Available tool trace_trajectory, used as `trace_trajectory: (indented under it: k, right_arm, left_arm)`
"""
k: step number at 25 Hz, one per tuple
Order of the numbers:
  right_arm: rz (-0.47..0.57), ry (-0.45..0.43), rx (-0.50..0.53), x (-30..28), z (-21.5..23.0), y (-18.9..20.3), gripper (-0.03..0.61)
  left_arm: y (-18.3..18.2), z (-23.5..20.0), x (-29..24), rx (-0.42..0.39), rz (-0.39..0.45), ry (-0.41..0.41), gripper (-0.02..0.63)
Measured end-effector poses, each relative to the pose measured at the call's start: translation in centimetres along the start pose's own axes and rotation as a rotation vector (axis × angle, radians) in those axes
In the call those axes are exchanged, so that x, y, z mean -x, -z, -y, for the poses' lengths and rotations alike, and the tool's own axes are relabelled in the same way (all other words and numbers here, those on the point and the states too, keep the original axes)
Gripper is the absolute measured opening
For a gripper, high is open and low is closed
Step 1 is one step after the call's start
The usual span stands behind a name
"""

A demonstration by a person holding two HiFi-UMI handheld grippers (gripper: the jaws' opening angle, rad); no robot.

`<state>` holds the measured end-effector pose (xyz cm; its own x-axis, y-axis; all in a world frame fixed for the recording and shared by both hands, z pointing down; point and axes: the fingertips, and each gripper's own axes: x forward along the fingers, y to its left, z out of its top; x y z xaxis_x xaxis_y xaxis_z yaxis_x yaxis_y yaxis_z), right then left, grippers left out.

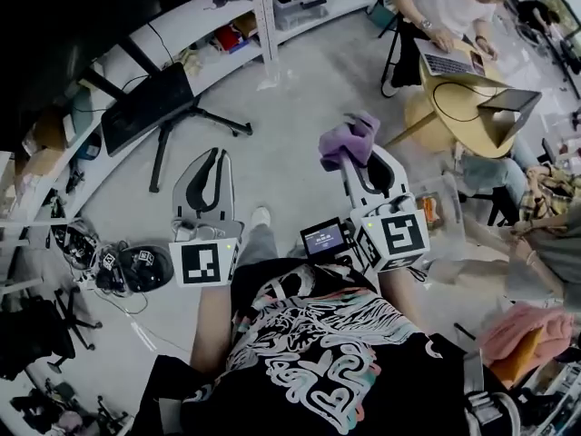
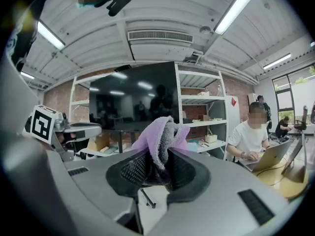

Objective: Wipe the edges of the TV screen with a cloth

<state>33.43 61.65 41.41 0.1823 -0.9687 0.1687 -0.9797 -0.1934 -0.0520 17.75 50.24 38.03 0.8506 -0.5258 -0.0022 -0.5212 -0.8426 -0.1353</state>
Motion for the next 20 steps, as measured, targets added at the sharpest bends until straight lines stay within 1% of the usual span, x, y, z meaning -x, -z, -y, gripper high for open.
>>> trace_trajectory:
  k: [3,6,9,12,16,18,20]
  right_arm:
    - [0.001,-0.007,0.006,-0.1,0.3,-0.4,0.121]
    - [-0.003,-0.014,0.007,-0.7,0.3,-0.5,0.121]
    - [0.001,-0.016,0.001,0.1,0.8,0.2,0.121]
    - [0.000,-0.022,0.014,0.0,1.0,0.4,0.121]
    - [0.000,-0.036,0.014,-1.5,0.8,0.4,0.121]
    - [-0.001,-0.043,0.018,-2.6,1.1,0.4,0.121]
    - [-0.006,-0.047,0.020,-4.1,1.4,0.3,0.121]
  left_arm:
    - [0.0,0.1,-0.3,-0.039,-0.010,0.013,0.048]
    - [0.1,-0.5,-0.6,-0.037,-0.014,0.009,0.048]
    - [0.4,0.5,-0.1,-0.046,-0.015,0.006,0.048]
    - [0.6,0.5,-0.1,-0.023,-0.020,-0.014,0.048]
    - [1.5,-0.6,-0.8,-0.055,-0.041,-0.013,0.048]
    - [1.6,-1.2,-1.6,-0.054,-0.035,-0.024,0.048]
    - [1.7,-2.1,-2.8,-0.036,-0.027,-0.038,0.048]
